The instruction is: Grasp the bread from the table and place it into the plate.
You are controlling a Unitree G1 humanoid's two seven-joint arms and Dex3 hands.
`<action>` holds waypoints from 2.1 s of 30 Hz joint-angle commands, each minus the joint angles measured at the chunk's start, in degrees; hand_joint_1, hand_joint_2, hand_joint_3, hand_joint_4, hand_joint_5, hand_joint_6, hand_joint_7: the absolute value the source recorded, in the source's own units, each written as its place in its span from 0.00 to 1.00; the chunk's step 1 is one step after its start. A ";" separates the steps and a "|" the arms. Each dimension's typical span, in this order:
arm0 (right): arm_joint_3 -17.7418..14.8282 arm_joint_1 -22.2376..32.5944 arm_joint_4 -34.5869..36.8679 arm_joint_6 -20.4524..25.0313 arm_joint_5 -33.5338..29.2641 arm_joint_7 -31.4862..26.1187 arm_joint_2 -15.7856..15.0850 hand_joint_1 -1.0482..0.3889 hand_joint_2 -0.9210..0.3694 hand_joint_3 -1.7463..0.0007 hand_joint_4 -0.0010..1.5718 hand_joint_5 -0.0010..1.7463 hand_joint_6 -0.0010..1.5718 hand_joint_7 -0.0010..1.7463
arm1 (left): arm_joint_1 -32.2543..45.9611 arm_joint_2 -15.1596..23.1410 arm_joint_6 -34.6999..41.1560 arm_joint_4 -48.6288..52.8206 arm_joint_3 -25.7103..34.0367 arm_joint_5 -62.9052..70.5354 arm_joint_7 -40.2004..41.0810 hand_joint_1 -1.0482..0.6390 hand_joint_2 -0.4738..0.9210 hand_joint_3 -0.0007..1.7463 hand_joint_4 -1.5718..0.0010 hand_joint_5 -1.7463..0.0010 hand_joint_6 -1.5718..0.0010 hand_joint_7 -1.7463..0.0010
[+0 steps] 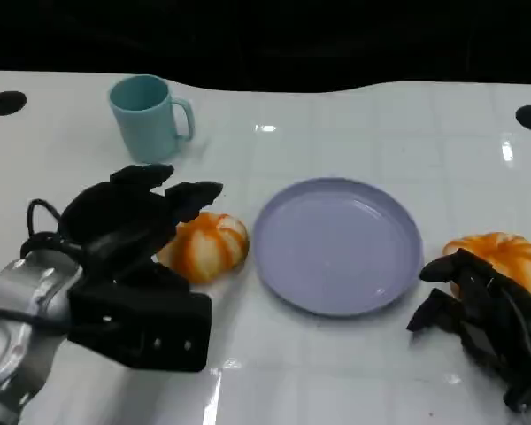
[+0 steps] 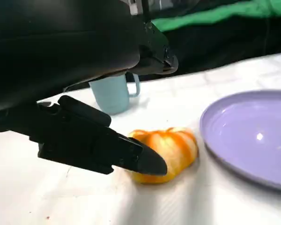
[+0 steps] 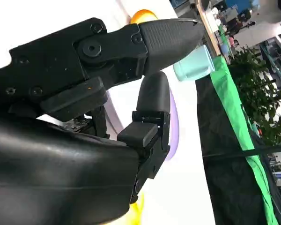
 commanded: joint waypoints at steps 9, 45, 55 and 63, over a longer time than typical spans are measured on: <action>-0.09 1.69 0.28 0.10 0.17 1.03 -1.32 0.34 0.00 0.87 0.43 0.89 0.40 0.72 | -13.58 -4.26 3.61 23.14 -6.78 -2.17 -1.44 0.28 0.95 0.00 1.00 1.00 0.95 1.00; -0.09 4.02 -5.12 5.24 2.06 -0.42 -0.61 0.35 0.00 0.89 0.42 0.89 0.39 0.71 | -27.29 -15.63 2.09 64.69 -11.95 -8.78 25.15 0.46 1.00 0.21 0.59 0.01 0.68 0.10; 0.53 3.72 -3.92 3.32 1.12 -0.03 -1.30 0.35 0.00 0.88 0.41 0.88 0.39 0.71 | -27.75 -15.00 0.19 63.15 -7.00 -14.11 28.30 0.48 0.99 0.29 0.50 0.00 0.67 0.00; 1.00 2.69 -1.48 0.13 0.16 -0.03 -1.36 0.35 0.00 0.85 0.43 0.89 0.40 0.70 | -28.53 -14.84 -3.17 59.52 -5.99 -15.51 28.93 0.50 0.79 0.55 0.45 0.00 0.61 0.00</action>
